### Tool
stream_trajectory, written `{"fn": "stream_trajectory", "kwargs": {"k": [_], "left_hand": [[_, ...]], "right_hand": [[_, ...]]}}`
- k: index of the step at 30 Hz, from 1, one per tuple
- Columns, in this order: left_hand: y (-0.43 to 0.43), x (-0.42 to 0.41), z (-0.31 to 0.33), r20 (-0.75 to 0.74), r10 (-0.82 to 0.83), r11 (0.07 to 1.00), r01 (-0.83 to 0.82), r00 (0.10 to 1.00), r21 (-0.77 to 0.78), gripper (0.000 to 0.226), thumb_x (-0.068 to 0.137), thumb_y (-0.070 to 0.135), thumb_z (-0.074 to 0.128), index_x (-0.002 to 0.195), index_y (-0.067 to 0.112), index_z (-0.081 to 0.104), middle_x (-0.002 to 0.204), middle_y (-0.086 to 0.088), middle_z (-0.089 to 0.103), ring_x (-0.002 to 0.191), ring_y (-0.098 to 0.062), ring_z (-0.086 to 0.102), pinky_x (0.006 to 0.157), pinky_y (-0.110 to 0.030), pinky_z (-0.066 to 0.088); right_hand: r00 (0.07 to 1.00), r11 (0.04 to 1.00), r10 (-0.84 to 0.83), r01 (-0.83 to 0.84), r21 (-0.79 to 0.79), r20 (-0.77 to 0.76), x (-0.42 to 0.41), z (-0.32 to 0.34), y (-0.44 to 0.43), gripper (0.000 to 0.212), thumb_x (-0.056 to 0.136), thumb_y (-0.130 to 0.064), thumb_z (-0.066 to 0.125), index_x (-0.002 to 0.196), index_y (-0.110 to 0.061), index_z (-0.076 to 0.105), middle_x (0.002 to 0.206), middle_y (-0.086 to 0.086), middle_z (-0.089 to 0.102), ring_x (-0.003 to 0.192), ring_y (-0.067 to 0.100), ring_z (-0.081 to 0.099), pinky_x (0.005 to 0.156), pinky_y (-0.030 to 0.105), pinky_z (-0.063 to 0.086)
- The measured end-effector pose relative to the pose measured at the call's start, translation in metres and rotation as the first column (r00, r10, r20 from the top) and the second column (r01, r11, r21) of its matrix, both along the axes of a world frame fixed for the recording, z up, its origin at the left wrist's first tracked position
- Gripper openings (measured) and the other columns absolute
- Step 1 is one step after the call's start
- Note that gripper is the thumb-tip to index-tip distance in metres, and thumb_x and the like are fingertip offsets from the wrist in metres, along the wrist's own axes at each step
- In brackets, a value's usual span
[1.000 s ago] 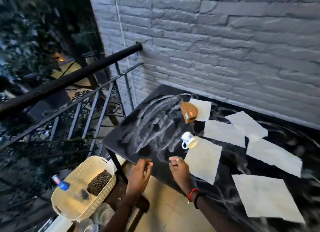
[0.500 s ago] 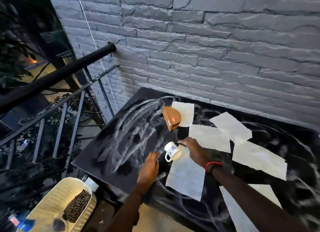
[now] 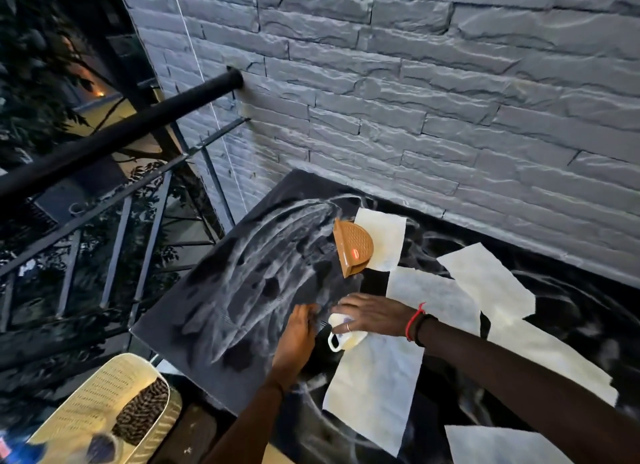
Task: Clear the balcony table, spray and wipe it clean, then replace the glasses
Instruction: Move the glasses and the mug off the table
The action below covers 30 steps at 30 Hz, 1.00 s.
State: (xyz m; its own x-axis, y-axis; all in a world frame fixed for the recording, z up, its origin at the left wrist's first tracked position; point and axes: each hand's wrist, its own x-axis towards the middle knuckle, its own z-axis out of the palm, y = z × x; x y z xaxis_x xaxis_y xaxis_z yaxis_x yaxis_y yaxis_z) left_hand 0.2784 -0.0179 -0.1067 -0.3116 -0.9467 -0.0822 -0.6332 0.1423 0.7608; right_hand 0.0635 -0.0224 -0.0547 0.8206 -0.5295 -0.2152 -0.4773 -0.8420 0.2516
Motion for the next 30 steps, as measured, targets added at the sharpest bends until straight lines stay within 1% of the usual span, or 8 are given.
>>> {"fn": "stream_trajectory", "kwargs": {"k": [6, 9, 12, 16, 19, 24, 27, 30], "left_hand": [[0.002, 0.012, -0.002, 0.012, 0.036, 0.999, -0.036, 0.999, -0.019, 0.030, 0.094, 0.012, 0.050, 0.124, 0.014, 0.049, 0.125, -0.003, 0.052, 0.114, -0.020, 0.054, 0.093, -0.025, 0.039], [0.007, 0.021, 0.000, 0.011, 0.048, 0.997, -0.047, 0.999, -0.066, 0.035, 0.092, 0.002, 0.045, 0.126, 0.009, 0.049, 0.128, -0.007, 0.051, 0.118, -0.022, 0.051, 0.101, -0.028, 0.037], [0.018, 0.038, -0.003, -0.008, 0.077, 0.992, -0.077, 0.997, -0.098, 0.032, 0.096, 0.007, 0.044, 0.127, 0.011, 0.049, 0.128, -0.005, 0.051, 0.120, -0.019, 0.050, 0.100, -0.023, 0.035], [0.038, 0.071, -0.001, -0.050, 0.135, 0.981, -0.141, 0.990, -0.137, 0.025, 0.099, 0.014, 0.043, 0.123, 0.013, 0.050, 0.123, -0.003, 0.051, 0.116, -0.016, 0.049, 0.095, -0.021, 0.036], [0.056, 0.102, 0.000, -0.073, 0.195, 0.962, -0.205, 0.978, -0.179, 0.024, 0.098, 0.012, 0.045, 0.121, 0.013, 0.051, 0.123, -0.003, 0.052, 0.117, -0.016, 0.048, 0.097, -0.021, 0.034], [0.100, 0.170, -0.003, -0.071, 0.315, 0.930, -0.323, 0.946, -0.174, 0.030, 0.097, 0.014, 0.046, 0.127, 0.012, 0.048, 0.126, -0.004, 0.051, 0.117, -0.016, 0.049, 0.101, -0.023, 0.036], [0.127, 0.211, -0.009, -0.044, 0.383, 0.912, -0.385, 0.923, -0.142, 0.026, 0.097, 0.014, 0.045, 0.123, 0.011, 0.049, 0.119, -0.006, 0.053, 0.110, -0.020, 0.053, 0.097, -0.036, 0.044], [0.163, 0.254, -0.021, -0.016, 0.469, 0.873, -0.466, 0.883, -0.146, 0.027, 0.098, 0.013, 0.046, 0.124, 0.010, 0.050, 0.122, -0.006, 0.053, 0.111, -0.016, 0.052, 0.094, -0.028, 0.041]], "right_hand": [[0.994, 0.992, 0.104, -0.105, -0.066, -0.022, 0.006, -0.012, -0.005, 0.039, 0.084, -0.012, 0.060, 0.119, -0.026, 0.049, 0.133, 0.005, 0.050, 0.119, 0.025, 0.048, 0.103, 0.038, 0.041], [1.000, 1.000, 0.026, -0.026, -0.018, 0.017, 0.009, -0.014, -0.002, 0.043, 0.079, -0.019, 0.063, 0.120, -0.020, 0.048, 0.128, 0.003, 0.052, 0.114, 0.023, 0.049, 0.096, 0.035, 0.044], [0.974, 0.985, -0.165, 0.156, 0.070, 0.154, 0.018, -0.016, 0.008, 0.062, 0.064, -0.031, 0.073, 0.119, -0.016, 0.049, 0.117, 0.003, 0.056, 0.105, 0.020, 0.053, 0.086, 0.031, 0.048], [0.823, 0.920, -0.391, 0.346, 0.182, 0.411, 0.044, -0.014, 0.023, 0.067, 0.060, -0.035, 0.074, 0.119, -0.013, 0.049, 0.114, 0.005, 0.056, 0.101, 0.021, 0.053, 0.085, 0.033, 0.049], [0.671, 0.857, -0.516, 0.411, 0.313, 0.532, 0.081, -0.011, 0.035, 0.071, 0.061, -0.033, 0.075, 0.123, -0.012, 0.047, 0.120, 0.006, 0.052, 0.111, 0.022, 0.047, 0.094, 0.034, 0.045], [0.499, 0.801, -0.599, 0.374, 0.467, 0.627, 0.171, -0.009, 0.063, 0.070, 0.059, -0.031, 0.080, 0.118, -0.009, 0.050, 0.114, 0.009, 0.054, 0.107, 0.025, 0.049, 0.091, 0.030, 0.040], [0.396, 0.789, -0.614, 0.326, 0.521, 0.683, 0.225, -0.016, 0.083, 0.066, 0.055, -0.030, 0.082, 0.111, -0.009, 0.054, 0.105, 0.008, 0.059, 0.100, 0.021, 0.052, 0.086, 0.022, 0.036], [0.361, 0.763, -0.646, 0.289, 0.578, 0.673, 0.280, -0.026, 0.107, 0.062, 0.055, -0.033, 0.082, 0.108, -0.014, 0.055, 0.102, 0.003, 0.059, 0.095, 0.016, 0.052, 0.081, 0.018, 0.035]]}}
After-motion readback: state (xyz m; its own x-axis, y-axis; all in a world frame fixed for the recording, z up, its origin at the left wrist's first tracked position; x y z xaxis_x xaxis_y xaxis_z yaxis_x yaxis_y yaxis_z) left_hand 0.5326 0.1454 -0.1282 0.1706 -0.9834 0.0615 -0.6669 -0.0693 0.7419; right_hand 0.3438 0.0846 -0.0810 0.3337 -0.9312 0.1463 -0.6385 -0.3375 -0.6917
